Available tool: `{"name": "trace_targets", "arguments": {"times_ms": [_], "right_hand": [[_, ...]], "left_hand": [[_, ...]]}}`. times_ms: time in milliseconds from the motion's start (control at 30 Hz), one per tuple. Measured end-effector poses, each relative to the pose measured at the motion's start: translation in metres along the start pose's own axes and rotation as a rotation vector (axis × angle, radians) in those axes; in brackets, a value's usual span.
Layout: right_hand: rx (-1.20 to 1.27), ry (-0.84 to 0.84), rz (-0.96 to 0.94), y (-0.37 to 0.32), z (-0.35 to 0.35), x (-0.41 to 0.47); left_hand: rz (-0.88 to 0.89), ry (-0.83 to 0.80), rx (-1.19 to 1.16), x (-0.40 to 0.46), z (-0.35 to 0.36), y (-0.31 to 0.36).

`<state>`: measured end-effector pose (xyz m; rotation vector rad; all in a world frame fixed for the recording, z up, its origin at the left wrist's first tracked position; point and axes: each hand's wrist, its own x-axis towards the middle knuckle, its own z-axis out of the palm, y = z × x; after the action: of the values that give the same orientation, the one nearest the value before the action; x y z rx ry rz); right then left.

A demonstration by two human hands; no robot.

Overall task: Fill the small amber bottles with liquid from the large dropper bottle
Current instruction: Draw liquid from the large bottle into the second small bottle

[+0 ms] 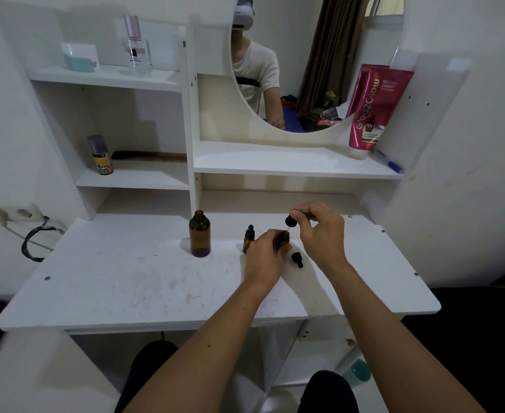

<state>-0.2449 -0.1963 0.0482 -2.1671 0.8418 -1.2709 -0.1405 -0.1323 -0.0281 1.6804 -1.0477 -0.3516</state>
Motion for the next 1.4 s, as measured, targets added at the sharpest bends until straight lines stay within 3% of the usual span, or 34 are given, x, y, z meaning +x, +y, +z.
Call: {"name": "trace_targets", "arguments": {"times_ms": [433, 633, 867, 1100, 1400], "right_hand": [[-0.078, -0.07, -0.028, -0.005, -0.006, -0.003], [-0.065, -0.025, -0.021, -0.018, -0.017, 0.002], [-0.009, 0.075, -0.168, -0.066, -0.013, 0.018], [0.279, -0.008, -0.112, -0.124, 0.039, 0.023], [0.294, -0.044, -0.131, -0.134, 0.08, 0.023]], "left_hand": [[-0.047, -0.077, -0.047, -0.026, -0.024, 0.003], [-0.061, -0.122, -0.091, -0.055, -0.064, -0.007], [-0.106, 0.033, -0.112, -0.07, -0.127, -0.022], [-0.146, 0.298, -0.073, -0.062, -0.164, -0.037], [-0.198, 0.17, -0.089, -0.03, -0.165, -0.049]]}}
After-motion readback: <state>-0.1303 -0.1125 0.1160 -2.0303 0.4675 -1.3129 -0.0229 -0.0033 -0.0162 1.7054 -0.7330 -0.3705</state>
